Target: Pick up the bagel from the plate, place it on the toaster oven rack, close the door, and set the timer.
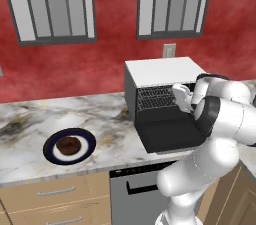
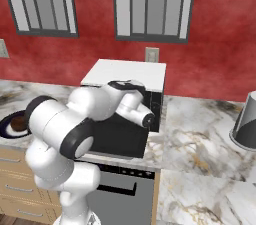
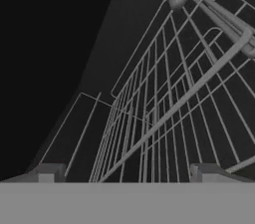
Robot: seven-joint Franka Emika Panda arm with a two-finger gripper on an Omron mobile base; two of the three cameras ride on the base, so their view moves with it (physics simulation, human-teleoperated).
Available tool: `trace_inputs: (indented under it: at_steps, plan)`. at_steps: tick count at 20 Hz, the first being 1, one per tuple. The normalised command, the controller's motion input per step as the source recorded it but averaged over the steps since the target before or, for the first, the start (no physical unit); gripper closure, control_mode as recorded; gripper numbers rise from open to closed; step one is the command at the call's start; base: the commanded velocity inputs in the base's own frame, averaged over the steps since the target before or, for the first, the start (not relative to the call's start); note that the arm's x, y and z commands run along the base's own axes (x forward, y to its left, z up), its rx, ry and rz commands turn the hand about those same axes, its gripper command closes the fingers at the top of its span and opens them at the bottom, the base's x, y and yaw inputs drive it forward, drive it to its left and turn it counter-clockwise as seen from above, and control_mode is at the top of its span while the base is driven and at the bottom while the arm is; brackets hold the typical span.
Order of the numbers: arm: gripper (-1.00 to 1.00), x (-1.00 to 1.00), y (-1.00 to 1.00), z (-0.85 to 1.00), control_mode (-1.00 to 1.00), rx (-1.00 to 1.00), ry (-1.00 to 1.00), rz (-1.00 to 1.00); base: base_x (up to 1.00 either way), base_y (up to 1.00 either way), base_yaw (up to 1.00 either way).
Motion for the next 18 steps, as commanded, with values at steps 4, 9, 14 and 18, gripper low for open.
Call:
trace_inputs:
  at_steps: [4,9,14,18]
  plan:
    - [-1.00,0.30,0.00,-0.24,-1.00,0.00,0.00,-0.02,0.00,0.00,0.00]
    - [-1.00,0.33,0.00,-0.25,-1.00,0.00,0.00,-0.01,0.00,0.00,0.00]
    - [-1.00,0.22,0.00,-0.34,-1.00,0.00,0.00,-0.02,0.00,0.00,0.00]
    - [-1.00,0.03,0.00,-0.46,-1.00,0.00,0.00,-0.01,0.00,0.00,0.00]
